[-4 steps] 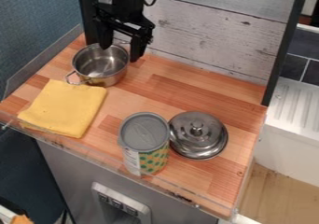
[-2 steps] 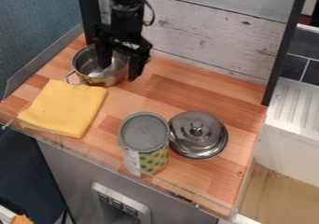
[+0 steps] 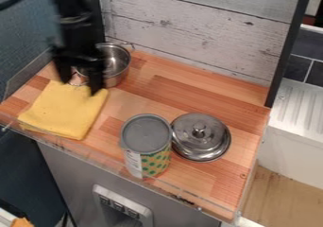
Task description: Move the yellow cloth on the top
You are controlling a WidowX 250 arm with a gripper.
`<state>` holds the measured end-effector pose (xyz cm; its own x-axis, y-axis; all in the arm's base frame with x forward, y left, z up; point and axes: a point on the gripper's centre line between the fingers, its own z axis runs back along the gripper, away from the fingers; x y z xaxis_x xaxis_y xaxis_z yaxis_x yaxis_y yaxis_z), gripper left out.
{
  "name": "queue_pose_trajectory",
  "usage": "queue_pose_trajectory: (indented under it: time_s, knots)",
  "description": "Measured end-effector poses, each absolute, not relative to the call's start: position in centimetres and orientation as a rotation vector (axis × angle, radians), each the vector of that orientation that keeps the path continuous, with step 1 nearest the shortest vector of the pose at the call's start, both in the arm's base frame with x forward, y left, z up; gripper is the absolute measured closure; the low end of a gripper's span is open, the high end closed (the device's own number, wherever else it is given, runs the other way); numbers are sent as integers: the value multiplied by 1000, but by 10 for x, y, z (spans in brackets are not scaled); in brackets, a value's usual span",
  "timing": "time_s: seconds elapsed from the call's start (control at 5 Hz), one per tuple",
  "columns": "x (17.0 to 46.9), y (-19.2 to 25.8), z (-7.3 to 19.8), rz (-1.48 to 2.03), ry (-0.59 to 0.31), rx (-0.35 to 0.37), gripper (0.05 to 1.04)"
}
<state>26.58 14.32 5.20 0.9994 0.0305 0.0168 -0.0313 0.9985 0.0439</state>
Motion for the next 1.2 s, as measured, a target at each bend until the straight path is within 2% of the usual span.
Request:
queue_pose_trajectory:
  time_s: [0.2,0.4,1.2]
  knots:
    - [243,150,36,61,-19,22,83]
    - [241,154,33,87,-30,35,83]
    - [256,173,28,187,-42,98,83]
